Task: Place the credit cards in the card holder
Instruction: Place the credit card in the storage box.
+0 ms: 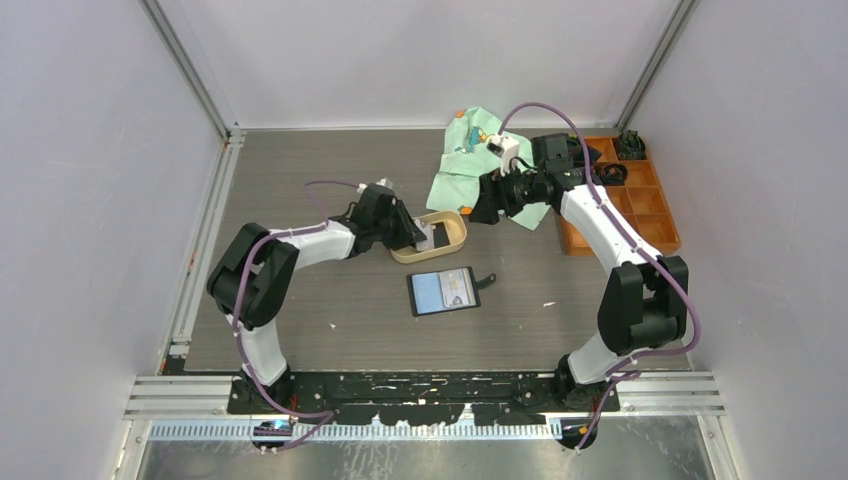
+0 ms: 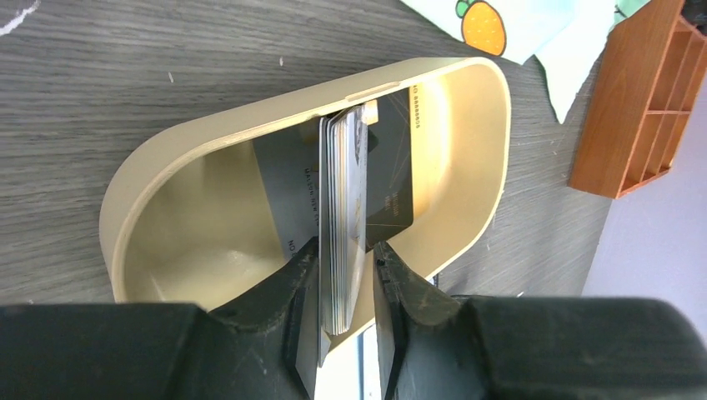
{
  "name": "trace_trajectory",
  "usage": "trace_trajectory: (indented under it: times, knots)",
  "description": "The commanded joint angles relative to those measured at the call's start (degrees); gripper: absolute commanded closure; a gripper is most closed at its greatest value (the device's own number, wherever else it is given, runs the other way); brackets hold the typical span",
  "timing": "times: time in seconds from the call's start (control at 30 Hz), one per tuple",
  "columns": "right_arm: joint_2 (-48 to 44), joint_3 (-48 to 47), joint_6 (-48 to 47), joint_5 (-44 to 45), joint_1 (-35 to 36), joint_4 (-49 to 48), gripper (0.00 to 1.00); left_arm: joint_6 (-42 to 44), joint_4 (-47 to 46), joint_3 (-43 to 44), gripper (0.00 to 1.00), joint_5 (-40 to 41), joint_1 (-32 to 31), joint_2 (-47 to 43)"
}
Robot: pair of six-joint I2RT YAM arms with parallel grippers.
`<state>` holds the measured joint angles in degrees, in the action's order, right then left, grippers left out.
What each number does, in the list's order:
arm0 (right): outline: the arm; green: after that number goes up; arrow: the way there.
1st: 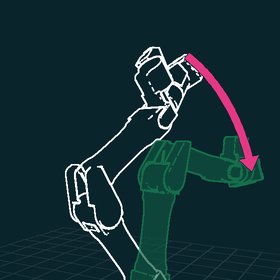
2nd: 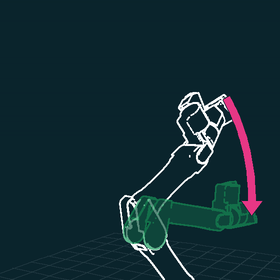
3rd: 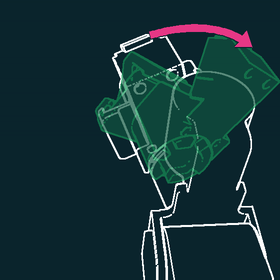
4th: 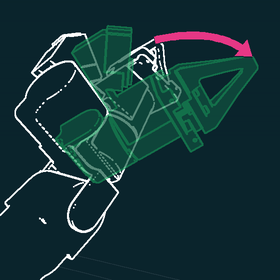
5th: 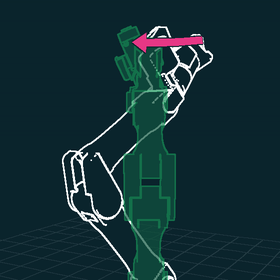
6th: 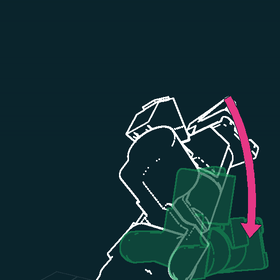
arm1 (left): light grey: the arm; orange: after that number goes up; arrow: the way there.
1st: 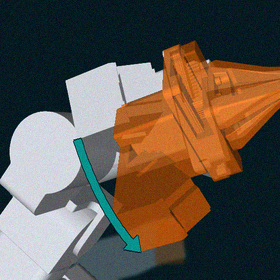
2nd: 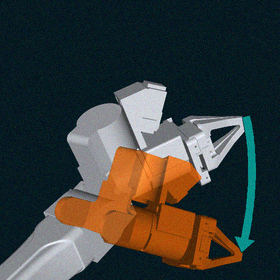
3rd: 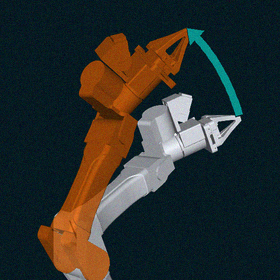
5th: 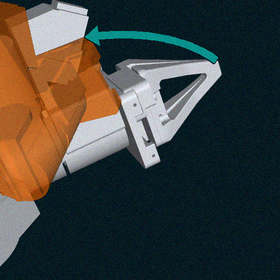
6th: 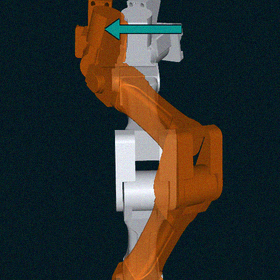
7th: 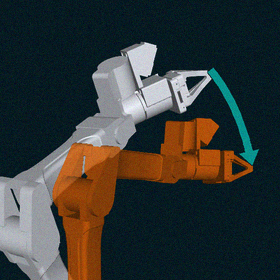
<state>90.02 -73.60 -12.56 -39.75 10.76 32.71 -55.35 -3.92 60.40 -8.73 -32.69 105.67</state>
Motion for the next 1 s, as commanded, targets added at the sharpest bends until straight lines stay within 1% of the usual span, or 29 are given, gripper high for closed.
trace_trajectory:
  times: [0.0, 0.1, 0.37, 0.5, 0.57, 0.63, 0.67, 0.97]
  knots:
    - [-0.1, -1.0, -0.4, -1.4, 0.0, -0.5, 0.26, 0.4, -0.8, -0.1, 0.72, -1.5, 0.7, -4.1]
    - [0.1, -1.0, -0.4, -1.5, -0.1, -0.4, 0.26, 0.9, -0.4, -0.5, 0.73, -1.6, 1.1, -4.5]
    - [0.2, -1.1, -0.5, -1.8, -0.1, 0.0, 0.26, 2.4, 1.6, -0.7, 0.81, -0.6, 1.7, -5.0]
    - [0.5, -1.3, -0.6, -2.0, 0.0, 0.3, 0.26, 3.7, 3.1, -0.8, 0.82, 0.7, 1.7, -6.2]
    - [0.6, -1.4, -0.6, -2.0, 0.0, 0.4, 0.26, 4.1, 3.5, -1.0, 0.87, 1.0, 1.7, -6.5]
    - [0.6, -1.4, -0.6, -2.1, -0.1, 0.4, 0.26, 4.5, 3.5, -1.0, 0.97, 1.1, 1.8, -6.5]
    - [0.6, -1.4, -0.6, -2.1, -0.1, 0.4, 0.26, 4.7, 3.6, -1.1, 0.99, 1.0, 1.8, -6.4]
    - [0.7, -1.4, -0.8, -2.4, 0.0, 0.6, 0.26, 6.8, 3.7, -1.6, 1.00, 1.8, 2.0, -8.5]
